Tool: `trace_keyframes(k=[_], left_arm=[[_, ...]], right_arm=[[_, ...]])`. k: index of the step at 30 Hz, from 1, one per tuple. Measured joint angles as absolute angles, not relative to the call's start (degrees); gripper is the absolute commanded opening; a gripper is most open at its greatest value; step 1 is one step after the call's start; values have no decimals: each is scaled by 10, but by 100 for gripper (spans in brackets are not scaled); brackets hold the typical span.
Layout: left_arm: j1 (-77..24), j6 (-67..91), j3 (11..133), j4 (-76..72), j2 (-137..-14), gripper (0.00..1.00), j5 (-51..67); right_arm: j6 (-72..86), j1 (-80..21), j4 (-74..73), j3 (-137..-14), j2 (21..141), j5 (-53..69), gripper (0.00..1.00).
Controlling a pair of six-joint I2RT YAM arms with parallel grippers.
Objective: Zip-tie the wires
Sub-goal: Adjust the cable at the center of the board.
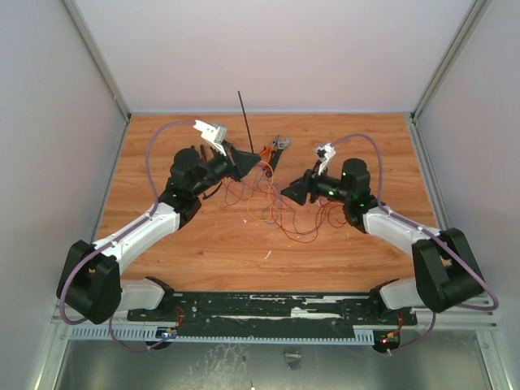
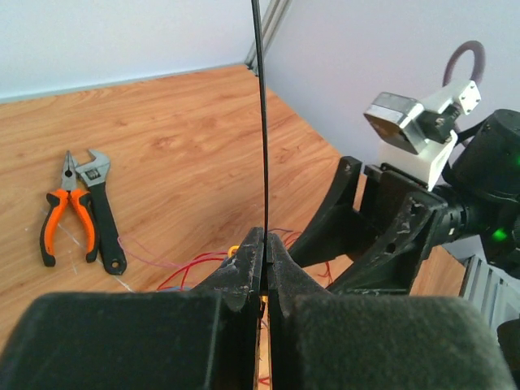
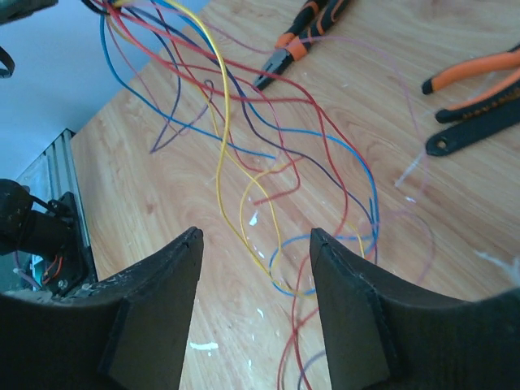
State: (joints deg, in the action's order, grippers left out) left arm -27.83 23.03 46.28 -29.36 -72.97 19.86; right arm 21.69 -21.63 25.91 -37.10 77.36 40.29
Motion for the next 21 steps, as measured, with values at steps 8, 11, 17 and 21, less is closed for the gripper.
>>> trace_keyframes(k=[8,11,17,21], left_arm=[[-278,230,463,-294,-730,0,198],[-278,230,463,-294,-730,0,198],[-278,230,468,-293,-730,0,198],[-278,229,469,-292,-730,0,198]], right_arm=[[242,-272,301,-430,850,389,56],[248,-284,316,-443,871,388,49],[257,-298,317,-460,903,373,15],[252,-300,309,-462,902,363,0]])
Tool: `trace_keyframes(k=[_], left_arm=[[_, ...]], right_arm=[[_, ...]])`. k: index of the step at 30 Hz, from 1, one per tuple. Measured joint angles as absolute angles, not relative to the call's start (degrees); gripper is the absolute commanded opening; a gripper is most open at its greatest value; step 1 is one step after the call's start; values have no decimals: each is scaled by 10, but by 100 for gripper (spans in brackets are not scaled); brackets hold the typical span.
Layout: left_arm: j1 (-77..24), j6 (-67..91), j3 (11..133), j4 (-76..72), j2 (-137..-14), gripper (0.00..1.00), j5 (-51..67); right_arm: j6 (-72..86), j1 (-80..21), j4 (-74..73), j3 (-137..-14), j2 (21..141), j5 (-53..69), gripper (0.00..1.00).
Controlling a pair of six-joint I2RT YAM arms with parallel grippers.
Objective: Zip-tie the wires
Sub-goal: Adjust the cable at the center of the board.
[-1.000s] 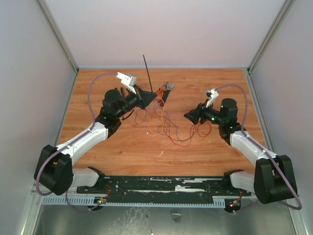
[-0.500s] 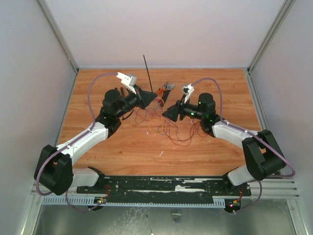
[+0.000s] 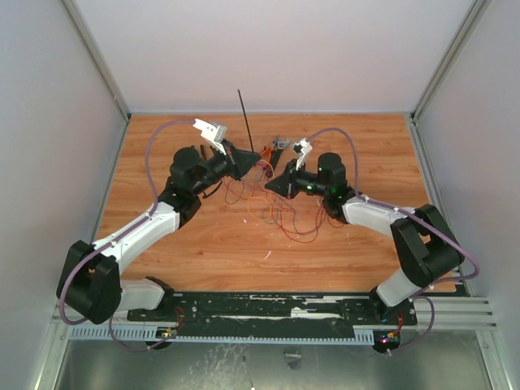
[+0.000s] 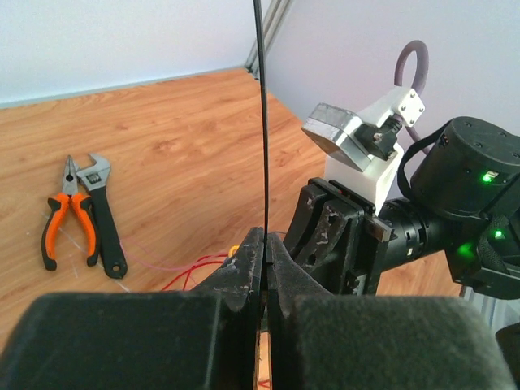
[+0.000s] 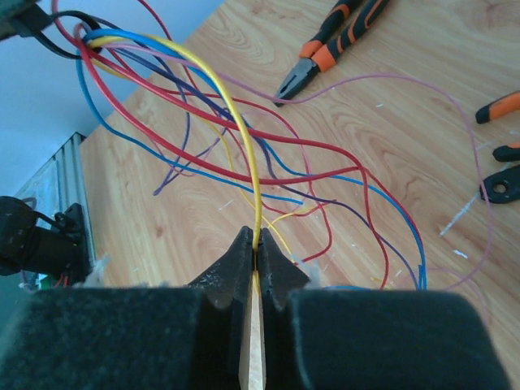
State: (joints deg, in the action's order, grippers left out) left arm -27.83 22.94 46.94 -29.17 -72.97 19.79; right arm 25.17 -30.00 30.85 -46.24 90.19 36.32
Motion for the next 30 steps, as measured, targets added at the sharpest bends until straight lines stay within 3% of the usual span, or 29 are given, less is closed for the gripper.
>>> trace_keyframes(k=[10,30], left_arm=[[-278,227,469,-285,-730,0,193],[-278,223,469,-282,-730,0,191]], right_arm=[[219,-287,252,-420,837,326,0],[146,-151,122,-370,707,309,0]])
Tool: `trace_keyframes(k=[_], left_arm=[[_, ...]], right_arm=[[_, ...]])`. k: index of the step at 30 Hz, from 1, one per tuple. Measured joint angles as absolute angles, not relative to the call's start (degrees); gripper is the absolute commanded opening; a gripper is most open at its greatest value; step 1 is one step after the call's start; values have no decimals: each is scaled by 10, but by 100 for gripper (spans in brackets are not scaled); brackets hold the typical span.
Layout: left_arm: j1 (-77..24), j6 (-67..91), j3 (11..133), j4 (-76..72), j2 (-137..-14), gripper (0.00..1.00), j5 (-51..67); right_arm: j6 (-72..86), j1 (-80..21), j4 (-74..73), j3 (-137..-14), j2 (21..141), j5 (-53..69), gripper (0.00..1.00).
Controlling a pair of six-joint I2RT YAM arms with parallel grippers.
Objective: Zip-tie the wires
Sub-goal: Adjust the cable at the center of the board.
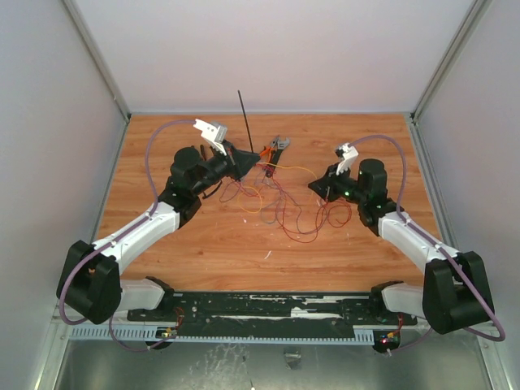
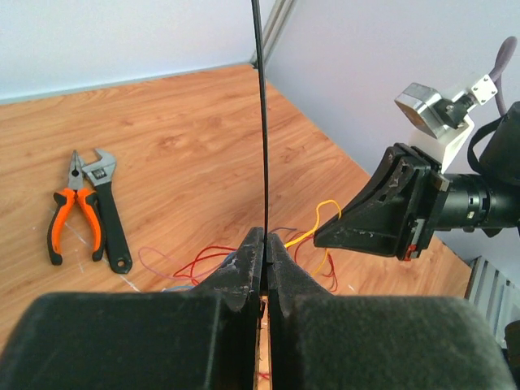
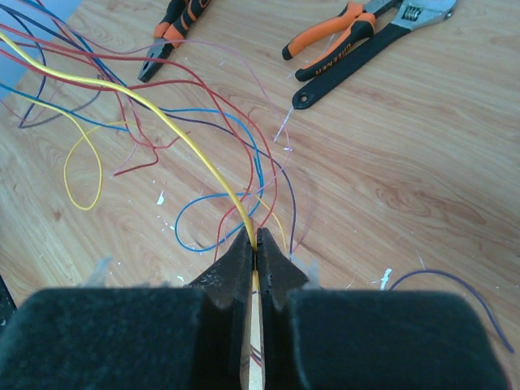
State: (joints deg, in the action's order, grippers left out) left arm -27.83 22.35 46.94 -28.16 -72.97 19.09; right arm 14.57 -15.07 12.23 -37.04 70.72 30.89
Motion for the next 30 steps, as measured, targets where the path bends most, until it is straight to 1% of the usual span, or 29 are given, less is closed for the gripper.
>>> trace_keyframes(k=[6,7,8,10,12,13,16,21,25,30], left_arm=[[-278,223,469,-281,-730,0,191],[-278,223,469,-281,-730,0,191],[-278,223,469,-281,-730,0,191],[-278,223,469,-281,-730,0,191],[-278,223,469,-282,-730,0,193],[-278,223,469,-282,-730,0,194],[-278,222,469,-282,-730,0,198],[-278,220,469,-282,-730,0,206],[-278,219,469,-282,-730,0,214],[-278,220,469,-287,-730,0,236]], right_arm=[[142,-148,112,-369,707,311,0],[142,-147,111,-368,707,311,8],[141,-145,109,-368,707,311,19],[139,-142,106,-367,707,316,34],[133,-141,104,-367,707,331,44],[131,-141,101,-368,707,340,47],[122,-141,81,-382,707,368,51],[136,-147,79,-440,695,407,54],[184,-164,118,-509,699,418,59],[243,-203,174,-610,748,420,63]])
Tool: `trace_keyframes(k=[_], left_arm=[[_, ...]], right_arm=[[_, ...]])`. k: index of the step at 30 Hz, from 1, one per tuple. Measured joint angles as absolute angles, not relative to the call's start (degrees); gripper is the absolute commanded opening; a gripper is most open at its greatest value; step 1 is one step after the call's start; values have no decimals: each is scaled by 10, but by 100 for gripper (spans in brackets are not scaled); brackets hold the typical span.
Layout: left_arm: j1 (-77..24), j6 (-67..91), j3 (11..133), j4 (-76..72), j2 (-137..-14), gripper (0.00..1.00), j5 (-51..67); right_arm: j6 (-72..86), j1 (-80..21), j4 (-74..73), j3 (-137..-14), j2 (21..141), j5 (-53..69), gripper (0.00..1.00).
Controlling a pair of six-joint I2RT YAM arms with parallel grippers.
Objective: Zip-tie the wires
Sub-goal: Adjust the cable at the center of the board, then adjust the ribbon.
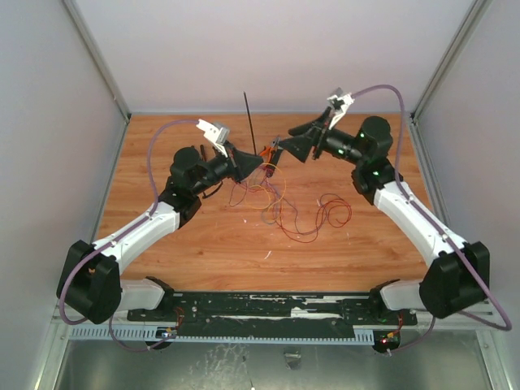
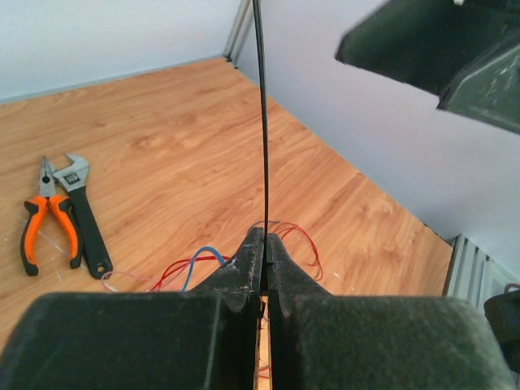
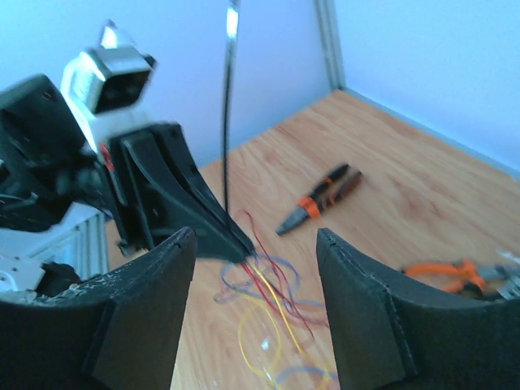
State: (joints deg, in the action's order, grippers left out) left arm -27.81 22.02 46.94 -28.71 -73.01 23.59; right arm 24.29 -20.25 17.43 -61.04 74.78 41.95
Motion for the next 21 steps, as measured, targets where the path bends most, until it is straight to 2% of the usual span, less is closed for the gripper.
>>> trace_keyframes(k=[7,12,17,21], left_arm=[[-278,222,469,-303,-730,0,261],[-278,222,469,-308,-730,0,272],[-279,222,469,-311,-731,0,277],[-281,222,469,-312,-733,0,278]], right_arm=[[285,-258,207,-673,830,421,63],[300,-276,212,-673,862,429,59],[310,-291,222,-674,874,444,47],[317,-296,231,-688,885,456,31]])
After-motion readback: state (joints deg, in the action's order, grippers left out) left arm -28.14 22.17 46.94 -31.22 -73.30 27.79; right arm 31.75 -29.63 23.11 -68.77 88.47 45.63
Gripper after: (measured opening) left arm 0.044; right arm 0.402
